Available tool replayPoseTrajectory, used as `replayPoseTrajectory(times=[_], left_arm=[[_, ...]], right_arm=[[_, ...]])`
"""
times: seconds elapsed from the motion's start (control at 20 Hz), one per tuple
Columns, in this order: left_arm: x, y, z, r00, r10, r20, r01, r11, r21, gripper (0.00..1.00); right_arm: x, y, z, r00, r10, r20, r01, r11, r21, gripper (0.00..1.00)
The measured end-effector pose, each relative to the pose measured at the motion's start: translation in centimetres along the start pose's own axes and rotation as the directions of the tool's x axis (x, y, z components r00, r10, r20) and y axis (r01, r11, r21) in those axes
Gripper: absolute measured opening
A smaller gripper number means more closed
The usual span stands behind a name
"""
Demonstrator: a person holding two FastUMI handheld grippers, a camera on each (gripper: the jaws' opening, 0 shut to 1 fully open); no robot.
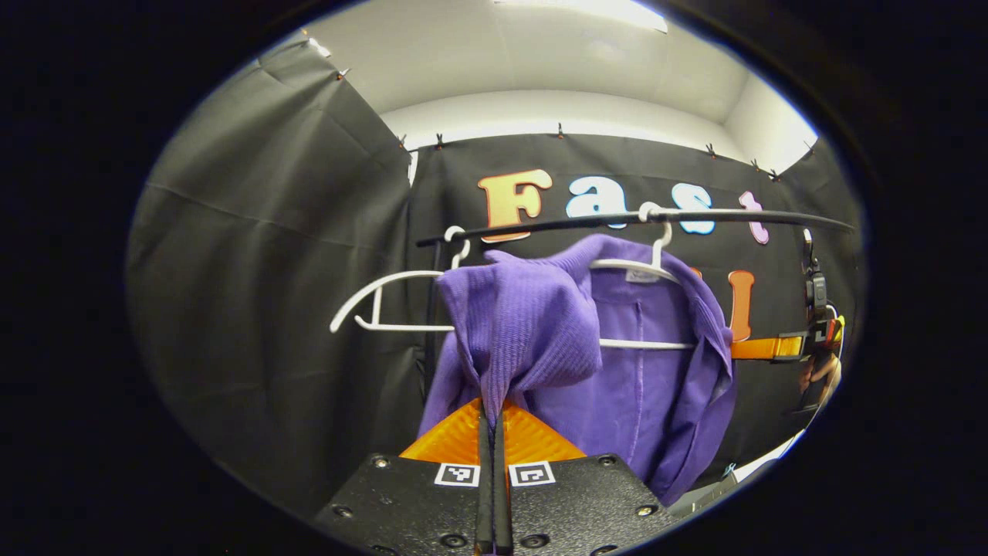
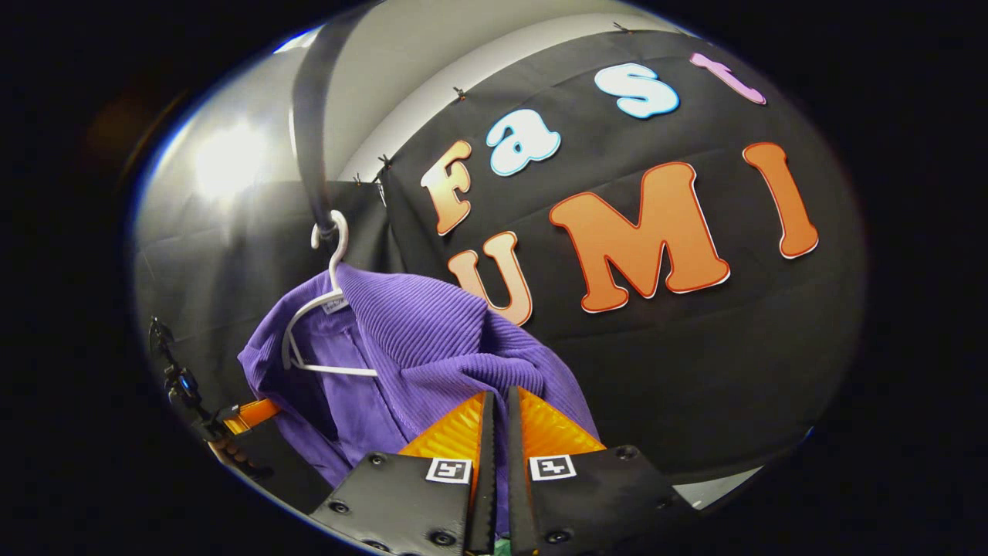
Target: Grasp the clothes on the hanger with both hands and then place them into the laundry hamper below.
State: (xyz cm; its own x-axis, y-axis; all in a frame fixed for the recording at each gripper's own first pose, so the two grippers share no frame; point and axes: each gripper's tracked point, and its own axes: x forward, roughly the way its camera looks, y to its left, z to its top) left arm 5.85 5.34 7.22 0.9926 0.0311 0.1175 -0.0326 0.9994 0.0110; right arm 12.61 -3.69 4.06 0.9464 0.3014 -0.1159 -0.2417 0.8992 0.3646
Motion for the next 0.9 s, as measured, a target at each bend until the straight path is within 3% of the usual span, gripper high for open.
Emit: replayPoseTrajectory(times=[0.1,0.2,0.3,0.35,0.4,0.45,0.55,0.7,0.75,0.8,0.85,0.9], left_arm=[[-0.4,1.3,1.6,1.000,0.016,0.022,-0.016,1.000,-0.004,0.01],[-0.3,3.2,3.3,0.997,0.053,0.049,-0.054,0.998,0.016,0.01],[-0.1,4.5,5.1,0.994,0.077,0.074,-0.079,0.997,0.025,0.01],[-0.1,4.9,5.8,0.993,0.084,0.081,-0.086,0.996,0.023,0.01],[-0.2,5.2,6.3,0.992,0.087,0.086,-0.089,0.996,0.022,0.00],[-0.3,5.5,6.7,0.992,0.090,0.092,-0.093,0.995,0.027,0.01],[-0.4,5.6,7.4,0.990,0.098,0.106,-0.104,0.993,0.051,0.01],[-0.9,4.7,6.9,0.991,0.095,0.099,-0.102,0.992,0.069,0.01],[-0.9,4.5,6.7,0.991,0.095,0.093,-0.102,0.992,0.075,0.00],[-0.9,4.5,6.6,0.992,0.096,0.086,-0.102,0.992,0.078,0.00],[-0.9,4.4,6.6,0.992,0.096,0.081,-0.102,0.992,0.076,0.00],[-0.9,4.5,6.7,0.992,0.096,0.077,-0.102,0.992,0.073,0.00]], right_arm=[[-0.3,-0.7,2.0,0.999,0.009,0.032,-0.011,0.999,0.054,0.15],[0.0,-2.9,4.8,0.995,-0.027,0.093,0.017,0.994,0.106,0.08],[1.4,-6.0,7.4,0.987,-0.085,0.139,0.059,0.982,0.180,0.08],[-0.7,-7.0,7.4,0.986,-0.090,0.140,0.055,0.971,0.233,0.07],[0.7,-7.4,6.9,0.987,-0.087,0.134,0.047,0.959,0.280,0.07],[-0.6,-7.6,6.0,0.989,-0.086,0.119,0.044,0.948,0.317,0.07],[-0.5,-8.0,4.2,0.994,-0.062,0.091,0.023,0.924,0.381,0.07],[-0.4,-5.4,0.9,0.996,0.071,0.047,-0.084,0.883,0.462,0.09],[-0.1,-4.6,-0.3,0.994,0.105,0.038,-0.111,0.884,0.454,0.25],[-0.2,-3.6,-1.2,0.990,0.138,0.033,-0.139,0.892,0.430,0.23],[-0.5,-2.4,-2.0,0.985,0.171,0.023,-0.166,0.903,0.395,0.49],[-0.3,-1.8,-2.8,0.982,0.187,0.010,-0.178,0.914,0.365,0.50]])
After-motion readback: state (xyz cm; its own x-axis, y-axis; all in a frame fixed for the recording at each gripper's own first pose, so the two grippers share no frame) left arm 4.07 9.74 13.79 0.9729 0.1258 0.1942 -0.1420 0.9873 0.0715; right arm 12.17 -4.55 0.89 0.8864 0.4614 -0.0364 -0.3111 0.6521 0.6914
